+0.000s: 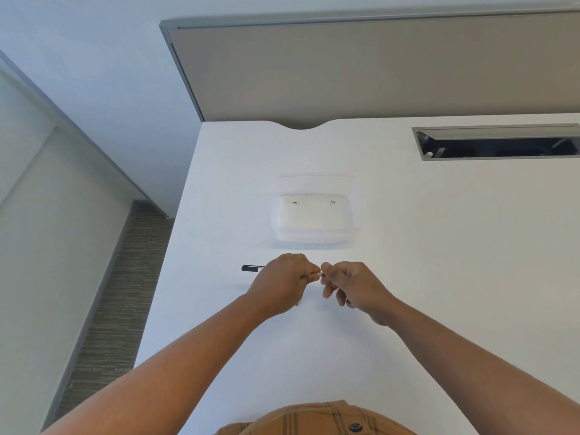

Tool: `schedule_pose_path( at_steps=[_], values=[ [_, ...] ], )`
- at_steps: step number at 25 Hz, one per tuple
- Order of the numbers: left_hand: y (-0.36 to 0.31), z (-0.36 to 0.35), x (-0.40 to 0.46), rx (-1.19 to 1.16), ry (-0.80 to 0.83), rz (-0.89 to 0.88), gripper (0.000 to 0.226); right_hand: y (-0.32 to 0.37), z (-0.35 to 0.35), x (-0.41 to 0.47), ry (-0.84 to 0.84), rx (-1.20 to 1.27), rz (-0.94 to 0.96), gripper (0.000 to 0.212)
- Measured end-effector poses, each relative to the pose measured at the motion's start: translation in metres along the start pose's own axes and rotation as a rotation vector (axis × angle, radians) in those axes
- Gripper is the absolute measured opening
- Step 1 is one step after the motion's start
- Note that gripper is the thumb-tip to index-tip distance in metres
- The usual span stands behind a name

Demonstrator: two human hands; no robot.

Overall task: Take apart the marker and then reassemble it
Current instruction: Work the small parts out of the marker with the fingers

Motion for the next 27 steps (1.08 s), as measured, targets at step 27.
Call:
schedule_pose_path(
  at_steps=[27],
  values=[
    [0.0,-0.007,-0.007,-0.01,-0.02,-0.024,0.021,-0.011,-0.004,0.0,0.031,-0.006,-0.034,0.033]
  ],
)
Point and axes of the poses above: each hand's wrist, its own x-axis towards the middle knuckle, its own z-axis out of the back of the hand, y = z × x, the point moved 10 cm from there along x, towards the middle knuckle, and after that the axes turned 12 degrees about x, right-handed, at the moved point
